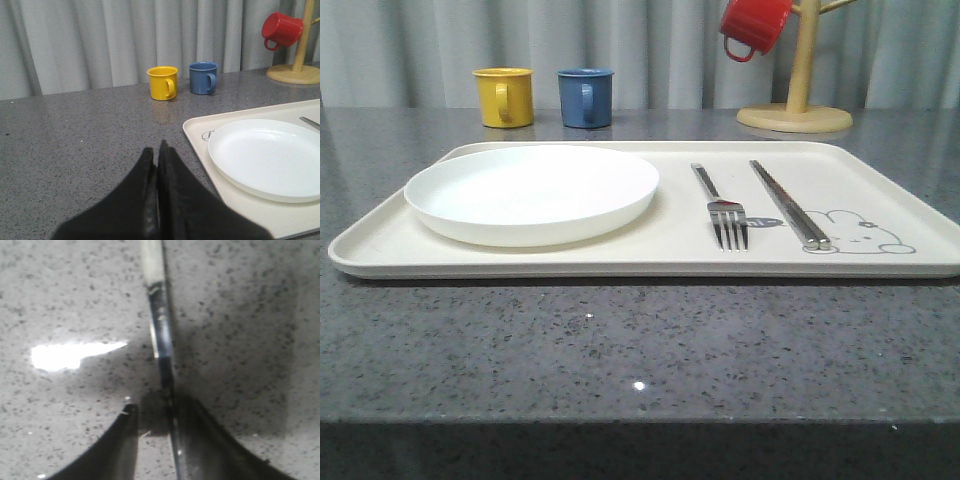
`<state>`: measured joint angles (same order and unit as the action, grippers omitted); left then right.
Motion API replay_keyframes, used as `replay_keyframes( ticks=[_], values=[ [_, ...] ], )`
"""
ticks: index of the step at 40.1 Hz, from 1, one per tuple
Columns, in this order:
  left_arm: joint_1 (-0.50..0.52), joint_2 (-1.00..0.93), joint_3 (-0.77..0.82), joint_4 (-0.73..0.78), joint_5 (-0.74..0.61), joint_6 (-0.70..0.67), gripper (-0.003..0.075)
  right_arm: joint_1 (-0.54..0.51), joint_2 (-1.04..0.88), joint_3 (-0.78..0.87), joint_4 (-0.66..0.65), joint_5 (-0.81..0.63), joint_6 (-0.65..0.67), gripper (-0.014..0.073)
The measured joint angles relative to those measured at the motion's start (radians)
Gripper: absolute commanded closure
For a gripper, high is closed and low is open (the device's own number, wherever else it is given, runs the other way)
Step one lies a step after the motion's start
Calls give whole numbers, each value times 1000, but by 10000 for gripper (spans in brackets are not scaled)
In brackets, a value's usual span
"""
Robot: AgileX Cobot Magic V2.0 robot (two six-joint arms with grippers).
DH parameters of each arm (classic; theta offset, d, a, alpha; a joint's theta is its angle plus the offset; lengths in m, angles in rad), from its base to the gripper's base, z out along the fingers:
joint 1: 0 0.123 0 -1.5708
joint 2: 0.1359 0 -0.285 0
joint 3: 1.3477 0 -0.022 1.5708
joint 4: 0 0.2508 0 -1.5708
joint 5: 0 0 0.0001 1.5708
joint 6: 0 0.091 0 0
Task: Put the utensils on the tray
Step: 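Grasp the metal spoon with the right gripper and lift it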
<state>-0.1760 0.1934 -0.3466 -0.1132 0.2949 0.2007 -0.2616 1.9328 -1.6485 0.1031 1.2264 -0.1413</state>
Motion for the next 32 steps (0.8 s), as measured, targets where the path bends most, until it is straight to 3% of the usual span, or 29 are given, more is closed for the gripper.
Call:
replay_keyframes(
  ticks=[6, 18, 32],
  values=[
    [0, 0, 0, 0, 0, 0, 738, 0, 0, 0, -2, -1, 2, 606],
    [0, 0, 0, 0, 0, 0, 738, 23, -98, 0, -11, -2, 149, 611],
    [0, 0, 0, 0, 0, 0, 738, 292, -277, 0, -15, 13, 283, 610]
  ],
)
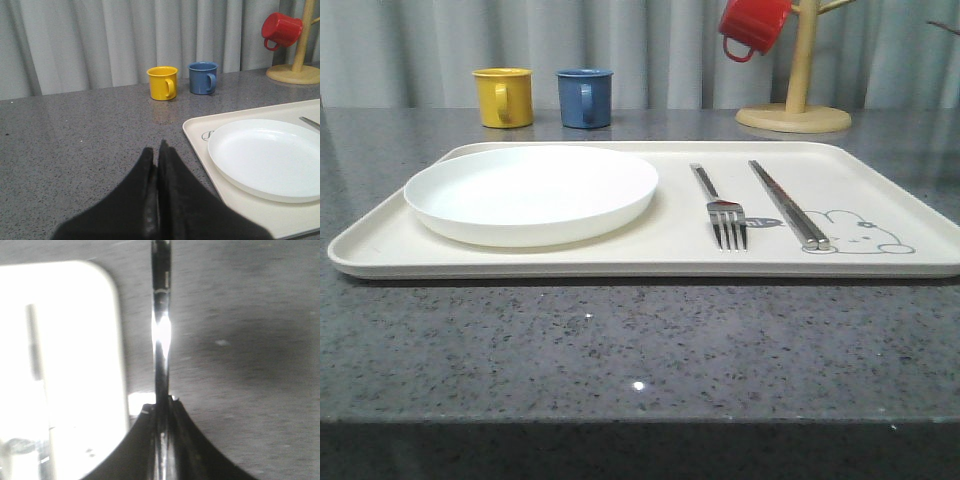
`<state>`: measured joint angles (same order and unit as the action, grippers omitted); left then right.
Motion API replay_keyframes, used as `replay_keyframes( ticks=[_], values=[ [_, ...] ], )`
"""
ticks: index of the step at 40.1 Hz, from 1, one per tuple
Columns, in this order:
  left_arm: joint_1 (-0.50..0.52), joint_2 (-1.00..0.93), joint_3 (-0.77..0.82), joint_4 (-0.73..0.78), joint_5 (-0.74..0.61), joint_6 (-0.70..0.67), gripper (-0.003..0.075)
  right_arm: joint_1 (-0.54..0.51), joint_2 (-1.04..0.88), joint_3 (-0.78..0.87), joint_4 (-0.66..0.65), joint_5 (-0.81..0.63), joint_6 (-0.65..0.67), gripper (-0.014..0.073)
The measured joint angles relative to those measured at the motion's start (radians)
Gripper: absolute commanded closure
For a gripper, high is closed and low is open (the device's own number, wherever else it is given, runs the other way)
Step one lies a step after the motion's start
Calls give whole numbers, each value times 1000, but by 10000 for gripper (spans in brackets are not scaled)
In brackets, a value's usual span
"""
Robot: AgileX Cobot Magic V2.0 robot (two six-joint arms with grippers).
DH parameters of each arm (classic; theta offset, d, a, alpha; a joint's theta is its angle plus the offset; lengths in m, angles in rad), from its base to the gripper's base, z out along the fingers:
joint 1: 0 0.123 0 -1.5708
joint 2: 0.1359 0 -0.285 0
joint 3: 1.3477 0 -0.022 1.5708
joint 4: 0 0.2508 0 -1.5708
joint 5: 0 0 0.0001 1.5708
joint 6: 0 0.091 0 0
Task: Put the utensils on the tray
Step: 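Grasp the metal spoon with the right gripper and lift it, then lower the spoon beside the chopsticks on the tray and release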
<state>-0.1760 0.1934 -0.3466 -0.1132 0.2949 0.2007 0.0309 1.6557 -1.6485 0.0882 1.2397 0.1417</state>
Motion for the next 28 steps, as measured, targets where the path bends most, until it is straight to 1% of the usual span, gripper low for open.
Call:
replay_keyframes(
  ticks=[5, 10, 15, 28],
  values=[
    [0, 0, 0, 0, 0, 0, 738, 109, 2, 0, 5, 2, 42, 610],
    [0, 0, 0, 0, 0, 0, 738, 175, 25, 0, 8, 4, 81, 610],
    [0, 0, 0, 0, 0, 0, 738, 190, 57, 4, 8, 5, 109, 608],
    [0, 0, 0, 0, 0, 0, 738, 190, 96, 110, -11, 3, 150, 608]
  ],
)
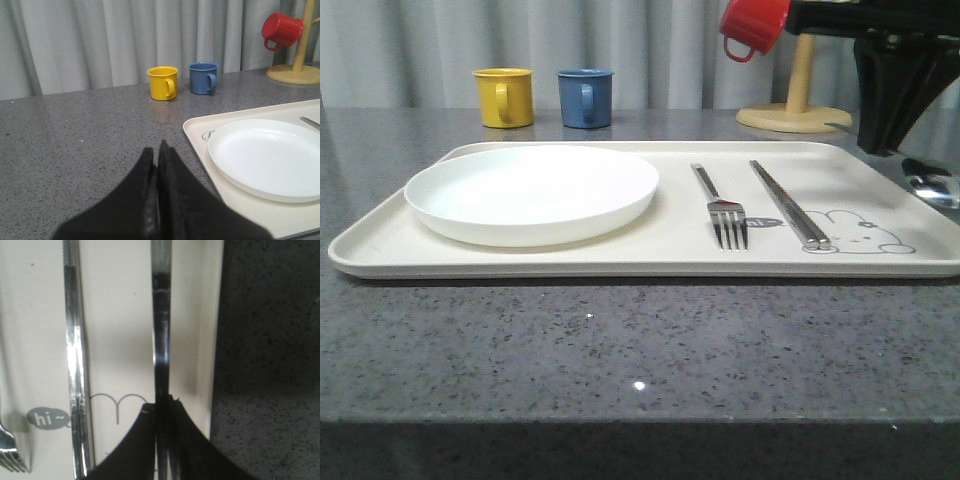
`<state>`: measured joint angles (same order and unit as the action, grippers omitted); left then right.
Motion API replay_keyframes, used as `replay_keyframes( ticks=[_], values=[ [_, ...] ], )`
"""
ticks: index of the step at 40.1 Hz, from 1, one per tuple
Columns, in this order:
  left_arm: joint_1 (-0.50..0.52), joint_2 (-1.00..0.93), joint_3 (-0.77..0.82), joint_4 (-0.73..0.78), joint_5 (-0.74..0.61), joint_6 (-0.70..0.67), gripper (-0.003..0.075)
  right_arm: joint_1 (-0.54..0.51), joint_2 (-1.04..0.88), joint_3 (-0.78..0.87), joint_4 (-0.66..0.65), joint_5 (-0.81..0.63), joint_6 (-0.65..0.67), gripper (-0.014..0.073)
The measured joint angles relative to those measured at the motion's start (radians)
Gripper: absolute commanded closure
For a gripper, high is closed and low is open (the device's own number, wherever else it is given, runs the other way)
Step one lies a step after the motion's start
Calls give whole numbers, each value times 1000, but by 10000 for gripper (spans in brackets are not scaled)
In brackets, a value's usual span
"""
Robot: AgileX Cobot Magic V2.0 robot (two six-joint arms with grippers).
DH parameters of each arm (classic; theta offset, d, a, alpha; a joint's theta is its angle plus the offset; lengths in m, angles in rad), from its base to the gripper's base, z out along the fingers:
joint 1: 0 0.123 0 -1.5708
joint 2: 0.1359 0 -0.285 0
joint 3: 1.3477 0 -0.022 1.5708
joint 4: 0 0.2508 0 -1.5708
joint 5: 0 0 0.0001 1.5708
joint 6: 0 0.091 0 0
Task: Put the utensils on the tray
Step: 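Lower the spoon beside the chopsticks on the tray and release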
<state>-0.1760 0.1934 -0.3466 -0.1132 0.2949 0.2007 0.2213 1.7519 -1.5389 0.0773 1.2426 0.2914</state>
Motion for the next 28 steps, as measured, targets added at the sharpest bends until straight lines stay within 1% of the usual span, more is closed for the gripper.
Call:
replay_keyframes(
  ticks=[5, 17, 28],
  values=[
    [0, 0, 0, 0, 0, 0, 738, 0, 34, 2, 0, -2, 9, 608],
    [0, 0, 0, 0, 0, 0, 738, 0, 60, 2, 0, -83, 31, 608],
    [0, 0, 0, 0, 0, 0, 738, 0, 92, 2, 0, -75, 33, 599]
  ],
)
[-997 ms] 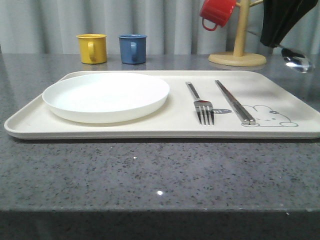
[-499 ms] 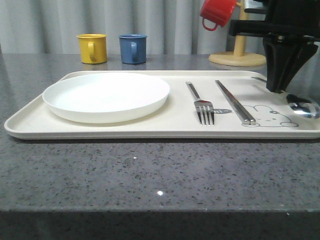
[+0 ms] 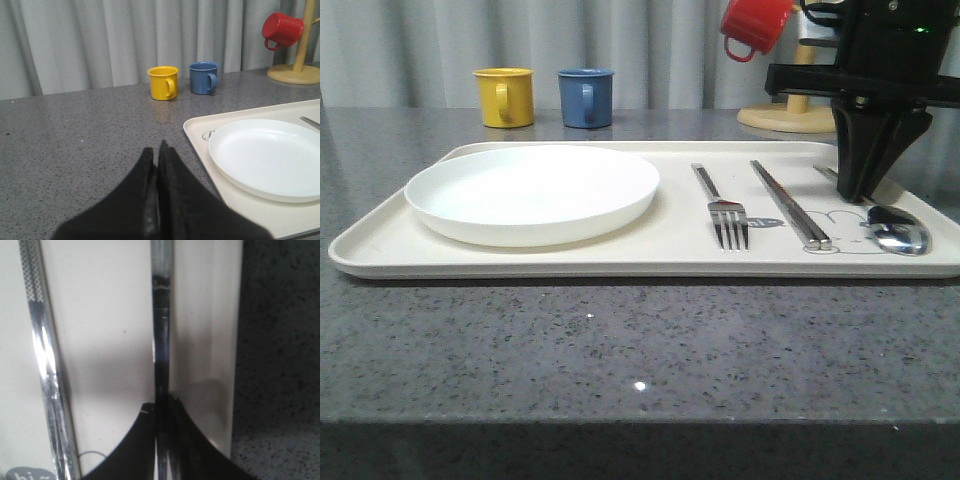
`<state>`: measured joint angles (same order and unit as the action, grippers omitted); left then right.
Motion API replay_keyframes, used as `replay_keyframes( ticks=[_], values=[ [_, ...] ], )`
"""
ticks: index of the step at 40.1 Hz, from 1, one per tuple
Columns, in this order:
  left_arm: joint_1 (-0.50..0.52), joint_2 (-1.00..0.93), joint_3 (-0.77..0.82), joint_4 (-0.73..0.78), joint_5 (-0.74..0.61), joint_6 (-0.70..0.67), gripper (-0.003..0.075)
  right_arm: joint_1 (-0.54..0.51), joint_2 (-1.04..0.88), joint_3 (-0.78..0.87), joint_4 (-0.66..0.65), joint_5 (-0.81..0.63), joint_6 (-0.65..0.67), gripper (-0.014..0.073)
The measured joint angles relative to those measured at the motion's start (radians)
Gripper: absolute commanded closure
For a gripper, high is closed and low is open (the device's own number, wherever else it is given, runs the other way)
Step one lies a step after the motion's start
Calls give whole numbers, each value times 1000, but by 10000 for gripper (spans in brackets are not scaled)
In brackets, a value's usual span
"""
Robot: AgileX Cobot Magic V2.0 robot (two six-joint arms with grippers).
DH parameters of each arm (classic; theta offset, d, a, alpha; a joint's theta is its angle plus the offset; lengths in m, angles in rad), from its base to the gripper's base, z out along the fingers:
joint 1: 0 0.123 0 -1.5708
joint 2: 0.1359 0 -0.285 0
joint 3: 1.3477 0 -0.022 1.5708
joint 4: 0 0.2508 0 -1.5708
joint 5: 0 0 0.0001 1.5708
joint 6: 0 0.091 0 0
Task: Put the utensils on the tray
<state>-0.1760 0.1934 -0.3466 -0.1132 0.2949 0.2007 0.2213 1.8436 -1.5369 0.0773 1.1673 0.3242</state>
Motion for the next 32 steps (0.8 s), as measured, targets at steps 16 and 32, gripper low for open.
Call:
replay_keyframes(
  ticks=[16, 32],
  values=[
    [0, 0, 0, 0, 0, 0, 738, 0, 2, -29, 0, 0, 1, 242],
    [0, 0, 0, 0, 0, 0, 738, 0, -199, -115, -4, 30, -62, 587]
  ],
)
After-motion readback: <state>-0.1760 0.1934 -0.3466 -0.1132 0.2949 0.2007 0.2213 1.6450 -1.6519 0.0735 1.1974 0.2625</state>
